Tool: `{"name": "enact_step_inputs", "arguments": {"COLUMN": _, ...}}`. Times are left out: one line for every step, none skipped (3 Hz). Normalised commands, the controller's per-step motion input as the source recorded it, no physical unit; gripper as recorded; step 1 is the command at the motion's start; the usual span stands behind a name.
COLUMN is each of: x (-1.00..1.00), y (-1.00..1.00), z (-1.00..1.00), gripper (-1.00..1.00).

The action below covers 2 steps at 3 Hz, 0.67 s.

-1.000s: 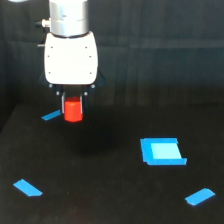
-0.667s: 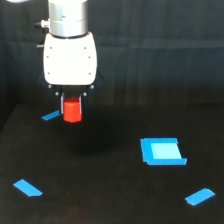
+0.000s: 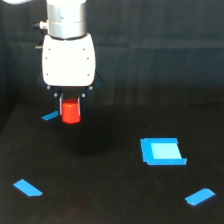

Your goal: Pick up the red object from the table

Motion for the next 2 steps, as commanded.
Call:
{"name": "enact_step_inputs", "arguments": {"x": 0.13, "y": -0.03, "z": -0.05, "gripper": -1.00}}
{"name": "enact_step_inputs", "arguments": {"x": 0.04, "y": -0.11, "z": -0.08, "gripper": -0.93}}
